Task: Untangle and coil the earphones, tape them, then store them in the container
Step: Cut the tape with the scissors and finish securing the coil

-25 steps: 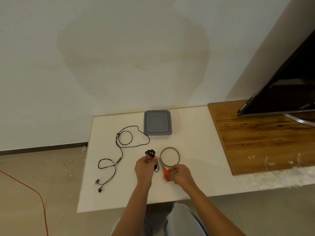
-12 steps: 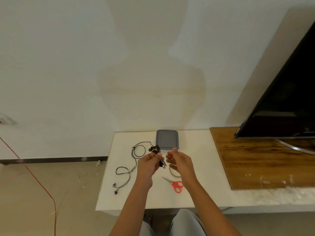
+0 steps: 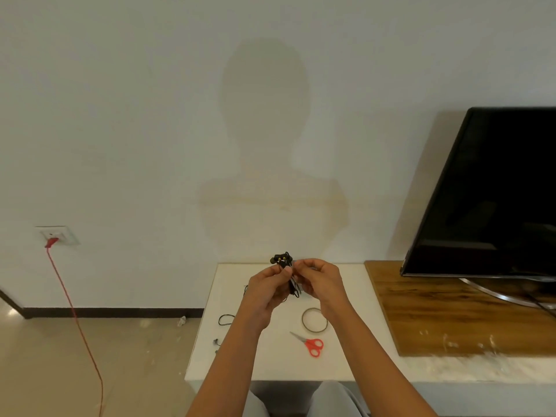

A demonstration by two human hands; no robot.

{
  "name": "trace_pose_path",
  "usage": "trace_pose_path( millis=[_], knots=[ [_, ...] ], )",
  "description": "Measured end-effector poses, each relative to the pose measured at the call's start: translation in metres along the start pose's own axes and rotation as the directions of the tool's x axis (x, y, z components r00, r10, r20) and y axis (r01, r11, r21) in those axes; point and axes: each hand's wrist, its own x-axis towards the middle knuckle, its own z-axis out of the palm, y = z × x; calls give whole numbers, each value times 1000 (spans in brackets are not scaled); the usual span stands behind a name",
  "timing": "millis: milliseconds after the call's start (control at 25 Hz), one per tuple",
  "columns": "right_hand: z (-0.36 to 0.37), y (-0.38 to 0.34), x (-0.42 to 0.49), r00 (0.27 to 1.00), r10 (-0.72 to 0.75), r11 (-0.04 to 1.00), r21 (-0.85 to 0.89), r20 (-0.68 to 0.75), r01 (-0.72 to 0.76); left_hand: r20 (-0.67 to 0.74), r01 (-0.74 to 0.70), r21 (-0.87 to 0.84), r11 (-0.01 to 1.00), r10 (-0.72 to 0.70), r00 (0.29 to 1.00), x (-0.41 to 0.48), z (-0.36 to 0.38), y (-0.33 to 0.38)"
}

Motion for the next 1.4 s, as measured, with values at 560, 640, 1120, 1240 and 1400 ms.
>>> trace_pose_path(
  millis=[560,640,1120,1240,1400],
  knots=[
    [28,-25,-85,736,-674,693,-398,-64,601,-60,-133,-63,989,130,990,-62,-9,32],
    [35,-26,-85,762,-648,684,-421,24,595,-70,-164,-55,985,160,985,-64,-7,35],
    [18,-28,-63,990,-74,982,-165,121,94,-72,-190,31,981,192,979,-72,-6,31],
    [17,-21,-58,992,-32,994,-100,121,44,-89,-195,18,981,196,977,-73,-2,28],
    [15,-17,-55,987,-8,997,-74,160,20,-81,-180,40,983,183,980,-74,-5,26]
  ],
)
